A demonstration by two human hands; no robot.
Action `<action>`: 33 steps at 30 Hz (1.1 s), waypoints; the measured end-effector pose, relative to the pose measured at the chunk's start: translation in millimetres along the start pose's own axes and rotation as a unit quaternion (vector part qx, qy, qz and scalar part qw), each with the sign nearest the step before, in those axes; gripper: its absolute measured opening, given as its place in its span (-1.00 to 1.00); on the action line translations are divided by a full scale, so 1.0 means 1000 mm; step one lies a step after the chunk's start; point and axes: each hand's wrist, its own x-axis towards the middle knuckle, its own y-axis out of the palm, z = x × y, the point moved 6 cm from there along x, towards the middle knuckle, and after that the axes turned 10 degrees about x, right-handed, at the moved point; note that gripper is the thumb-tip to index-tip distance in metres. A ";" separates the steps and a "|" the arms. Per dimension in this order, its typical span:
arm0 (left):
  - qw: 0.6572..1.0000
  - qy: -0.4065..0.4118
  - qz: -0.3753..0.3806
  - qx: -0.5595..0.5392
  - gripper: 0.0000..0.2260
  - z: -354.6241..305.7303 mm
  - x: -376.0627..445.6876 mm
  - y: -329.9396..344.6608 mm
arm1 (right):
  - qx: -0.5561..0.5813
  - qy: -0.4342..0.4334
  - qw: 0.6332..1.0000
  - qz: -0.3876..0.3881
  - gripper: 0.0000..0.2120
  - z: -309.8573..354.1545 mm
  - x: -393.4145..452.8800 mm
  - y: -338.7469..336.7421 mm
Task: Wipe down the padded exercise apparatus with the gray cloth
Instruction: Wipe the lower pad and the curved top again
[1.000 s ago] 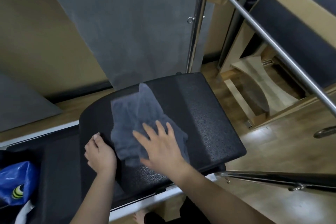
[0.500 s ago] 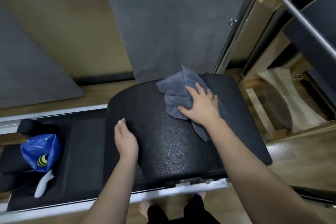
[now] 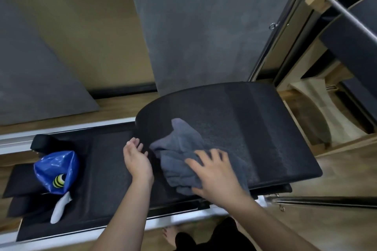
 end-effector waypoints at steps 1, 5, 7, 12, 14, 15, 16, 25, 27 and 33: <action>1.000 0.003 0.000 0.000 -0.66 0.001 0.002 -0.005 | 0.000 0.013 1.000 -0.014 -0.35 -0.008 -0.009 -0.004; 1.000 0.007 0.007 -0.004 -0.69 0.005 0.002 -0.021 | 0.014 0.101 0.993 -0.052 -0.30 -0.058 -0.012 -0.024; 1.000 0.008 0.011 0.001 -0.71 0.009 -0.003 -0.023 | 0.014 0.174 0.984 -0.043 -0.18 -0.084 0.004 -0.034; 1.000 -0.010 -0.014 -0.006 -0.72 0.025 -0.013 -0.028 | 0.043 0.209 0.977 0.000 -0.08 -0.094 0.091 -0.038; 0.999 -0.025 -0.023 -0.022 -0.70 0.033 -0.021 -0.030 | 0.021 0.159 0.987 0.014 -0.17 -0.069 0.123 -0.030; 0.999 -0.028 -0.020 -0.033 -0.69 0.036 -0.025 -0.030 | 0.006 0.132 0.991 0.028 -0.22 -0.051 0.136 -0.023; 0.998 -0.027 -0.019 -0.046 -0.68 0.036 -0.029 -0.031 | -0.011 0.107 0.993 0.041 -0.28 -0.033 0.145 -0.015; 0.997 -0.037 -0.069 -0.029 -0.70 0.052 -0.021 -0.074 | -0.050 -0.116 0.987 0.098 -0.34 0.066 0.052 0.032; 0.997 -0.039 -0.061 -0.020 -0.70 0.050 -0.012 -0.076 | -0.042 -0.115 0.989 0.088 -0.25 0.054 0.025 0.028; 0.999 -0.036 0.036 0.003 -0.69 0.040 0.016 -0.080 | -0.015 0.054 0.998 0.005 -0.26 -0.026 0.017 -0.014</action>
